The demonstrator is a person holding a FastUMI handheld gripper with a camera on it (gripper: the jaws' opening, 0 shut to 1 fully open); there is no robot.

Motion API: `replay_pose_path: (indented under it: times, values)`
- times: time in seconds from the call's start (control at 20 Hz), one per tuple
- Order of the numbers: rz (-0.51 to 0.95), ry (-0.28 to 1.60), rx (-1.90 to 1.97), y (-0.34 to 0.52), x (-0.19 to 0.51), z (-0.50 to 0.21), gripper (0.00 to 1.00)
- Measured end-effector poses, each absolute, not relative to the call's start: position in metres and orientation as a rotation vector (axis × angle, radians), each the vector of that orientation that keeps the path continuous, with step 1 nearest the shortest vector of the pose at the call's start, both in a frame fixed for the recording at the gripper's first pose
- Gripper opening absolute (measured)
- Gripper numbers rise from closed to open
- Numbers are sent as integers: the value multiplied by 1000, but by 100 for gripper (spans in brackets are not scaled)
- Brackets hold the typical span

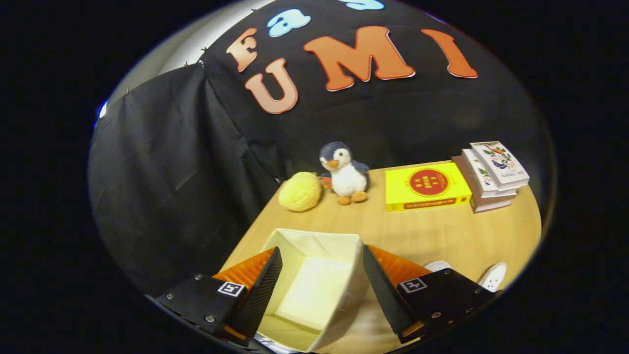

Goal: Open the storage box then place both shoes into the box .Put the left shoe in first, then the right shoe, with the right side of both shoes facing outward in a uniform manner.

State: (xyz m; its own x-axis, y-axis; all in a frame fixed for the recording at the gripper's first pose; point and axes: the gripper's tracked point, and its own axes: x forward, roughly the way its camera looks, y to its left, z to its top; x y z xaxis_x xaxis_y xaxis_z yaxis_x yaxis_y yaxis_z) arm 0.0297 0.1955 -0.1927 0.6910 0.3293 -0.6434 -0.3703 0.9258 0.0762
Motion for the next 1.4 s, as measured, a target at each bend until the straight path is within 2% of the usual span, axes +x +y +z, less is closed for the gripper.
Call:
replay_pose_path:
  times: [0.25,0.45,0.75,1.05,1.4]
  values:
    - [202,740,-94,95,24,-208,98]
    - [110,800,-144,40,10,-233,98]
    - [55,914,-158,-6,-9,-269,97]
    - [18,999,-170,-30,-14,-302,88]
    - [46,1066,-227,-27,-16,-328,77]
